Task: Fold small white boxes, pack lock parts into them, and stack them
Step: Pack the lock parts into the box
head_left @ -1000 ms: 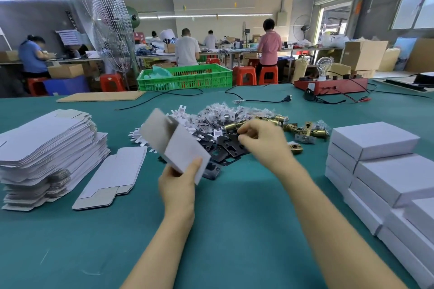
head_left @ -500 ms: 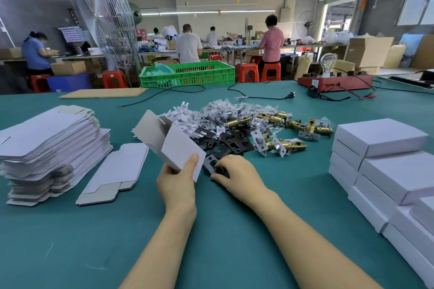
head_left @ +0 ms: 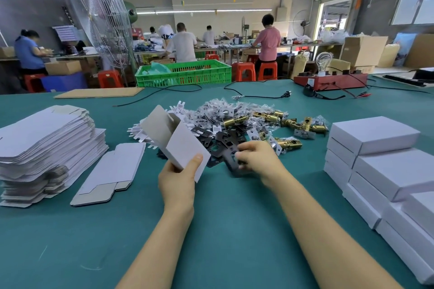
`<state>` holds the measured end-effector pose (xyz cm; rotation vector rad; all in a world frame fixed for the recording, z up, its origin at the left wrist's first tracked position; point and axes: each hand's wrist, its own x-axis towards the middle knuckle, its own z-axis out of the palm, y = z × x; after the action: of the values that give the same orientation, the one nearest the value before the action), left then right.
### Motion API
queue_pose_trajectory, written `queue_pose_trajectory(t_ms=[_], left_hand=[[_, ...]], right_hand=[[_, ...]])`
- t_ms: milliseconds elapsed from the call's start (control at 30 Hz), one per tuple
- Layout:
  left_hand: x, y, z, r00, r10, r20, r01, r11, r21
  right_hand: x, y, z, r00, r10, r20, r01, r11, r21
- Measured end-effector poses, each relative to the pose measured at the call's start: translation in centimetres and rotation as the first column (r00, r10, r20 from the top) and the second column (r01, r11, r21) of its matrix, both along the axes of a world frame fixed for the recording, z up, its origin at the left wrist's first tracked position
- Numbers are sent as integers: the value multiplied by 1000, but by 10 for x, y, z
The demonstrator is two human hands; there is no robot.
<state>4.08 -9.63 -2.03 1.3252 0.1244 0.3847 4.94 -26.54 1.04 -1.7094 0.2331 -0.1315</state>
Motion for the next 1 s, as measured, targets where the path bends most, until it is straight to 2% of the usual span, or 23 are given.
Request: queue_pose_trajectory(t_ms=[67,100,200,300,333,400,533,667,733,800,867,933,1000], left_hand=[[-2,-2,1,998,-57,8,57,998,20],[-3,-3,1,996,-86,9,86,996,33],[-6,-5,1,988,-155,-1,155,986,68],[-7,-7,0,980,-200,-12,200,974,105],[-8,-8,0,977,-215,-11,215,969,123],[-10,-10,0,969,-247,-9,246,956,162],[-12,-12,0,952,-303,-36,302,924,234],[-13,-13,0,933,-356,-54,355,887,294],[-13,-14,-1,925,-374,-59,372,866,334],[-13,-14,-1,918,-389,-69,385,841,380],[-14,-15,-1,911,-404,-79,399,820,411],[-14,-16,-1,905,-415,-90,412,807,423],[-14,-16,0,896,-432,-99,431,798,421]], right_hand=[[-4,-21,13,996,-42,-79,64,954,293],[-6,-32,18,994,-52,-92,88,892,443],[-13,-57,24,998,-63,-15,50,596,802],[-19,-65,23,994,-13,104,-92,371,924],[-19,-65,22,992,6,129,-124,337,933],[-19,-66,22,992,0,123,-115,368,923],[-17,-64,24,997,-36,74,-36,613,789],[-18,-65,28,999,-3,42,-27,726,687],[-18,-65,31,1000,2,15,-11,809,587],[-17,-64,34,998,-58,-21,62,907,416],[-15,-65,35,986,-154,-57,160,977,142],[-16,-66,38,975,-214,-56,199,958,-205],[-19,-66,45,968,-250,-32,214,886,-412]])
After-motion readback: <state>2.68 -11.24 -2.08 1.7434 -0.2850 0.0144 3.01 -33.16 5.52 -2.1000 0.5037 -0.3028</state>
